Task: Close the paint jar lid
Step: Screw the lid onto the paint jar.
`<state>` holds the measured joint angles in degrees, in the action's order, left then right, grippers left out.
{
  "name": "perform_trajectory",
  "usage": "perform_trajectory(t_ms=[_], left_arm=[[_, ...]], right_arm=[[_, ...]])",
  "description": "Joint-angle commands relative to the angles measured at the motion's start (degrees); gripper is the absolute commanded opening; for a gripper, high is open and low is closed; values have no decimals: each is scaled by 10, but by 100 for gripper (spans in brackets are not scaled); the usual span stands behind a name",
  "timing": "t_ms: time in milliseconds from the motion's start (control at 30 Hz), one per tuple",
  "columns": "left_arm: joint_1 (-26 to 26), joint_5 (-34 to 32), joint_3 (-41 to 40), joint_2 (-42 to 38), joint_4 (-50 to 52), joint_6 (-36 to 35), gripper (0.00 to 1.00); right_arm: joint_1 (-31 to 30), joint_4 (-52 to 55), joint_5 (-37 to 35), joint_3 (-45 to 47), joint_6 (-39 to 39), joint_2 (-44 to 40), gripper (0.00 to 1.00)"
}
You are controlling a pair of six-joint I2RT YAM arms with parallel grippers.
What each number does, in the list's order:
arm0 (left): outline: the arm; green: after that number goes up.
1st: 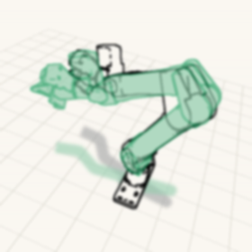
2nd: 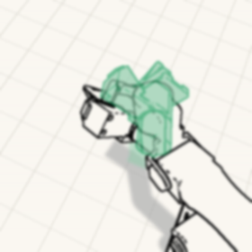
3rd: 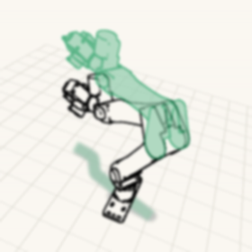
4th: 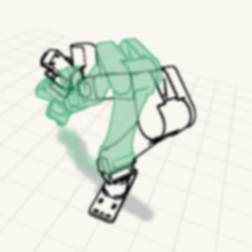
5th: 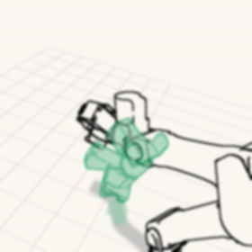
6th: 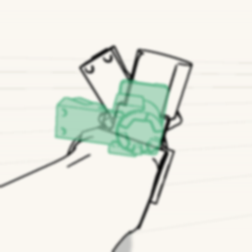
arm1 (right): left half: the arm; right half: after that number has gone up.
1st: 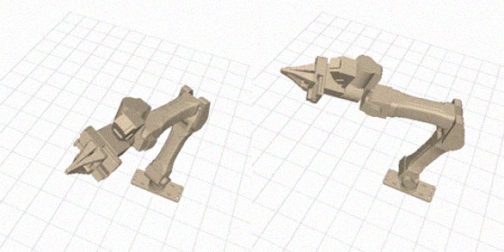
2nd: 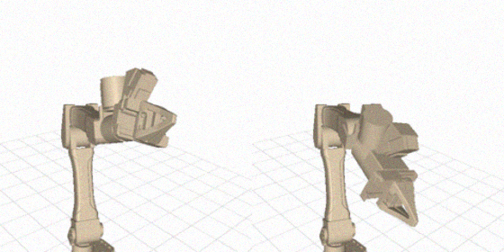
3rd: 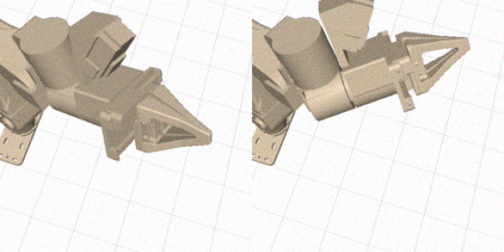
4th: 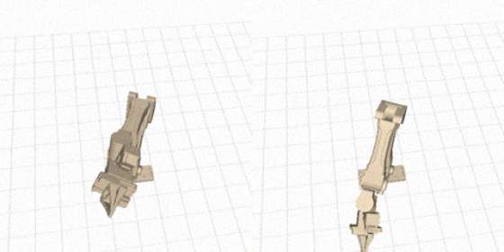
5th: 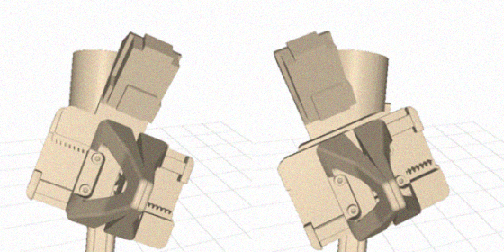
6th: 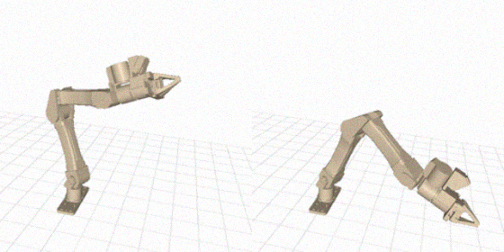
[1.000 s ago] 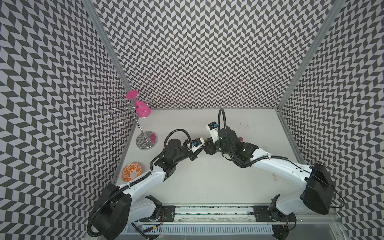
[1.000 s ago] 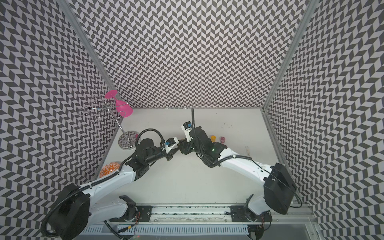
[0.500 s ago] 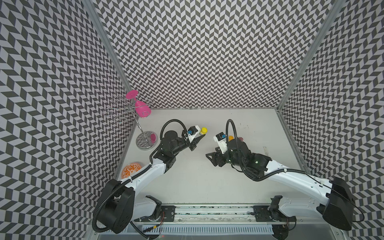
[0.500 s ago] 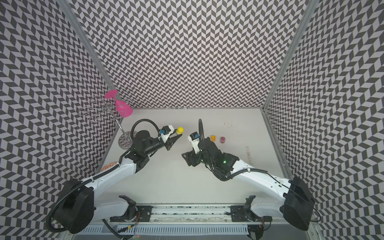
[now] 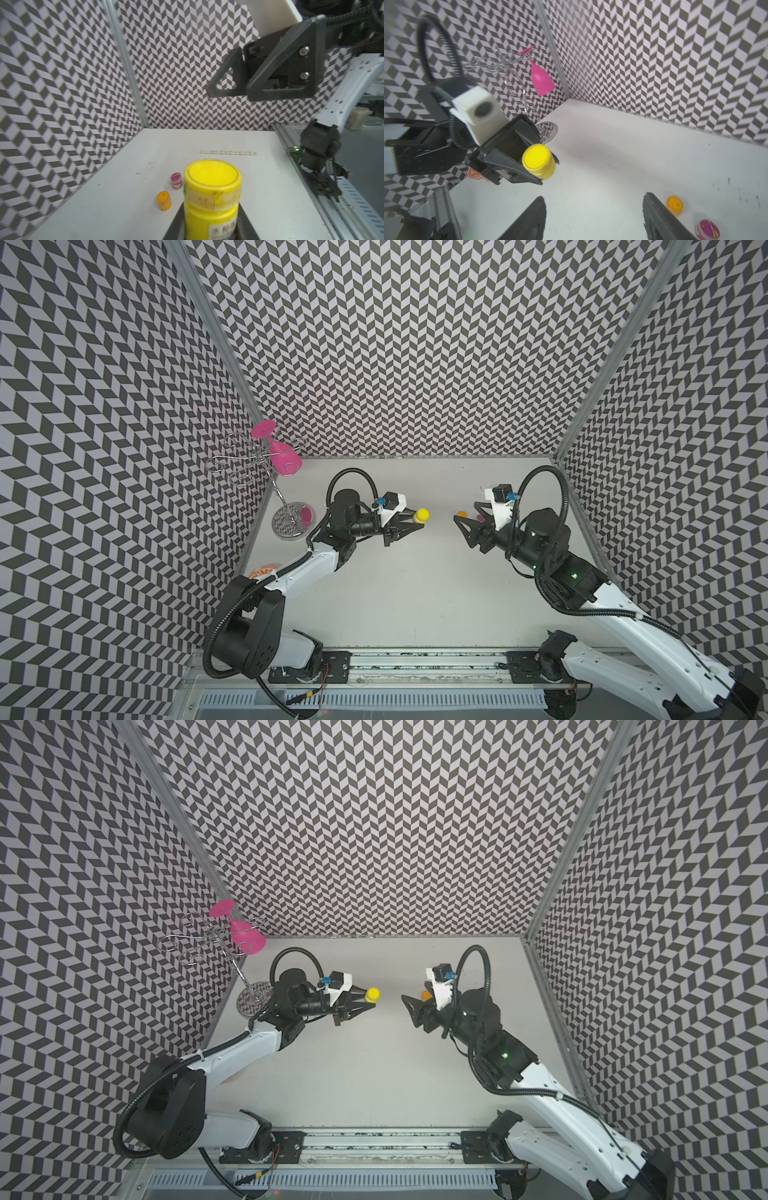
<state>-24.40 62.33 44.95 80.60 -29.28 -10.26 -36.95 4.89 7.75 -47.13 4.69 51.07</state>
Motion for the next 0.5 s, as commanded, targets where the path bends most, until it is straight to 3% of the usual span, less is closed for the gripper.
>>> perform_trajectory(t_ms=[0,167,467], left_arm=[[-6,115,13,-3,-9,15,27],[-12,136,16,1,-4,15,27],[-13,111,15,-8,2,5,27]], right_arm=[[1,-99,101,3,-71,-5,72],[1,-119,222,-7,-110,37,62],[-5,-117,272,-13,-136,75,63]])
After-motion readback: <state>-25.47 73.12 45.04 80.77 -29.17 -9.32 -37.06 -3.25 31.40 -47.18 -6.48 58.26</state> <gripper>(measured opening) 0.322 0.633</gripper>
